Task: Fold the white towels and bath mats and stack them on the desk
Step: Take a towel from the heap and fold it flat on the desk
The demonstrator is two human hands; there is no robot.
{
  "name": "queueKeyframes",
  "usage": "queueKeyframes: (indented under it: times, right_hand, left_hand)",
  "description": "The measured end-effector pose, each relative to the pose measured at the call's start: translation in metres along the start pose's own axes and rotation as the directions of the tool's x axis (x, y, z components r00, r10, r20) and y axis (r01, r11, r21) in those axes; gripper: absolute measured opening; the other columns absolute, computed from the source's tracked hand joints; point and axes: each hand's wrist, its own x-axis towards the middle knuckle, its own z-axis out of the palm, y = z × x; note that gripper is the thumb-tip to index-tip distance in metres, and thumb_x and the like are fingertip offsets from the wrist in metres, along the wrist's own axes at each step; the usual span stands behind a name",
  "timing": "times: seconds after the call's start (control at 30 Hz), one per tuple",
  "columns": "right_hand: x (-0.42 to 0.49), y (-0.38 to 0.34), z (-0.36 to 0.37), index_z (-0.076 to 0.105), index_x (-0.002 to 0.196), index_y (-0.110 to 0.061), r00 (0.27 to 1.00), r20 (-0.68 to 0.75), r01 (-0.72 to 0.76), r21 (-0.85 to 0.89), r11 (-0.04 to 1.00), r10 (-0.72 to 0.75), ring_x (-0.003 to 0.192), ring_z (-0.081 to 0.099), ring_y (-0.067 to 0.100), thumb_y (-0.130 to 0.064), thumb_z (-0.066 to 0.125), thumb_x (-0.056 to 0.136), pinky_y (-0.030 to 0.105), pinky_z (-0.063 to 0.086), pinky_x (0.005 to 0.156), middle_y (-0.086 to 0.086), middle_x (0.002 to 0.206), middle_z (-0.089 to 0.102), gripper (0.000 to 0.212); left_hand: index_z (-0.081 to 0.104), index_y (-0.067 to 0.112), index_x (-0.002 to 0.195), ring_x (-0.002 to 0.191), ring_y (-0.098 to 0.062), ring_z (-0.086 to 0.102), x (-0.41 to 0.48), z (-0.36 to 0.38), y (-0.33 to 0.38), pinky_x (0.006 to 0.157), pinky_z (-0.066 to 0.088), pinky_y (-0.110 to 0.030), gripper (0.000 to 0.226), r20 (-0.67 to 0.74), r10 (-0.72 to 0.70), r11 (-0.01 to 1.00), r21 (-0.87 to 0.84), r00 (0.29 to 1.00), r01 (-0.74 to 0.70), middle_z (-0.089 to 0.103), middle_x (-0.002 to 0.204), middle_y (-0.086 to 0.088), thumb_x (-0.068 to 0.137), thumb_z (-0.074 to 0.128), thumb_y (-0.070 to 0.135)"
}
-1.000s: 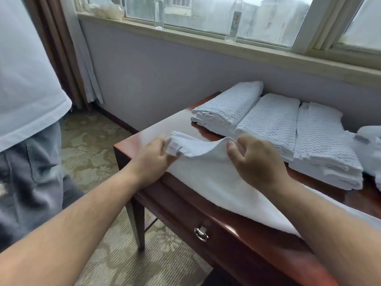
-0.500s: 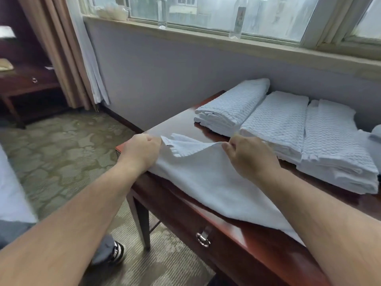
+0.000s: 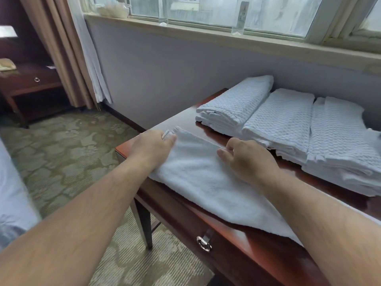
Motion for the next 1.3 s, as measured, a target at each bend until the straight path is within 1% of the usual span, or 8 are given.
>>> queueKeyframes:
  times: [0.2, 0.33, 0.43, 0.6, 0.87, 1.03, 1.17, 1.3]
  right_hand:
    - [-0.019, 0.020, -0.003, 0.053, 0.088, -0.026, 0.998, 0.004, -0.067, -0.015, 0.998, 0.067, 0.072, 0.056, 0.013, -0.046, 0.044, 0.094, 0.032, 0.040, 0.058, -0.007, 0.080, 0.061, 0.023]
    - [-0.031, 0.028, -0.001, 0.054, 0.094, -0.025, 0.999, -0.034, -0.022, -0.018, 1.000, 0.021, 0.078, 0.058, 0.019, -0.037, 0.045, 0.098, 0.035, 0.044, 0.063, -0.004, 0.086, 0.064, 0.016]
    - [-0.028, 0.027, -0.001, 0.056, 0.102, -0.026, 0.996, -0.085, 0.005, 0.025, 1.000, -0.003, 0.089, 0.060, 0.024, -0.039, 0.043, 0.103, 0.039, 0.048, 0.074, -0.003, 0.095, 0.066, 0.018]
    - [-0.032, 0.031, -0.002, 0.056, 0.104, -0.026, 0.997, -0.072, -0.034, -0.039, 0.999, 0.031, 0.085, 0.060, 0.020, -0.048, 0.045, 0.101, 0.036, 0.047, 0.068, -0.004, 0.094, 0.067, 0.025]
    - [-0.104, 0.091, -0.034, 0.054, 0.095, -0.032, 0.971, -0.046, -0.236, -0.066, 0.969, 0.234, 0.072, 0.057, 0.009, -0.059, 0.046, 0.095, 0.031, 0.037, 0.056, -0.013, 0.077, 0.060, 0.028]
    - [-0.149, 0.134, -0.056, 0.056, 0.086, -0.032, 0.923, -0.030, -0.384, -0.049, 0.922, 0.383, 0.083, 0.058, 0.015, -0.045, 0.049, 0.095, 0.037, 0.044, 0.076, -0.013, 0.082, 0.063, 0.018]
    - [-0.175, 0.154, -0.060, 0.054, 0.085, -0.031, 0.896, -0.062, -0.443, -0.052, 0.895, 0.440, 0.082, 0.057, 0.018, -0.039, 0.045, 0.098, 0.039, 0.044, 0.076, -0.011, 0.081, 0.061, 0.018]
    - [-0.184, 0.164, -0.052, 0.053, 0.089, -0.031, 0.910, -0.108, -0.404, -0.028, 0.914, 0.399, 0.078, 0.051, 0.018, -0.039, 0.045, 0.102, 0.038, 0.035, 0.075, -0.015, 0.074, 0.053, 0.017]
  left_hand:
    - [0.057, 0.016, 0.094, 0.087, -0.027, 0.053, 0.003, 0.007, 0.006, 0.071, 0.041, -0.036, 0.034, -0.064, 0.000, 0.973, 0.229, 0.998, 0.015, 0.064, 0.101, -0.009, 0.102, 0.042, 0.045]
    - [0.054, 0.026, 0.128, 0.118, -0.027, 0.041, -0.027, 0.019, 0.014, 0.099, 0.032, -0.044, 0.032, -0.186, 0.360, 0.889, 0.365, 0.914, -0.276, 0.051, 0.127, -0.003, 0.097, 0.052, 0.035]
    - [0.047, 0.034, 0.142, 0.138, -0.022, 0.031, -0.049, 0.034, 0.024, 0.113, 0.015, -0.039, 0.046, 0.047, 0.476, 0.847, 0.245, 0.878, -0.472, 0.044, 0.146, 0.002, 0.098, 0.047, 0.048]
    - [0.020, 0.042, 0.156, 0.154, -0.013, 0.004, -0.041, 0.042, 0.019, 0.123, 0.000, -0.037, 0.061, 0.362, 0.392, 0.834, 0.247, 0.846, -0.492, 0.008, 0.168, 0.008, 0.099, 0.027, 0.063]
    - [0.022, 0.038, 0.157, 0.154, -0.016, 0.008, -0.041, 0.049, 0.041, 0.124, 0.003, -0.040, 0.055, 0.355, 0.417, 0.836, 0.211, 0.837, -0.506, 0.013, 0.168, 0.003, 0.103, 0.035, 0.042]
    - [0.032, 0.036, 0.153, 0.150, -0.014, 0.019, -0.064, 0.080, 0.107, 0.123, 0.006, -0.033, 0.053, 0.339, 0.649, 0.726, -0.009, 0.681, -0.688, 0.030, 0.161, 0.009, 0.102, 0.039, 0.049]
    - [0.055, 0.034, 0.135, 0.124, -0.016, 0.046, -0.067, 0.101, 0.150, 0.111, 0.031, -0.035, 0.041, 0.340, 0.673, 0.716, -0.080, 0.656, -0.693, 0.057, 0.127, 0.010, 0.098, 0.053, 0.050]
    - [0.068, 0.031, 0.102, 0.106, -0.018, 0.049, -0.065, 0.114, 0.160, 0.094, 0.037, -0.034, 0.016, 0.291, 0.685, 0.718, -0.116, 0.668, -0.686, 0.053, 0.098, 0.015, 0.098, 0.058, 0.042]
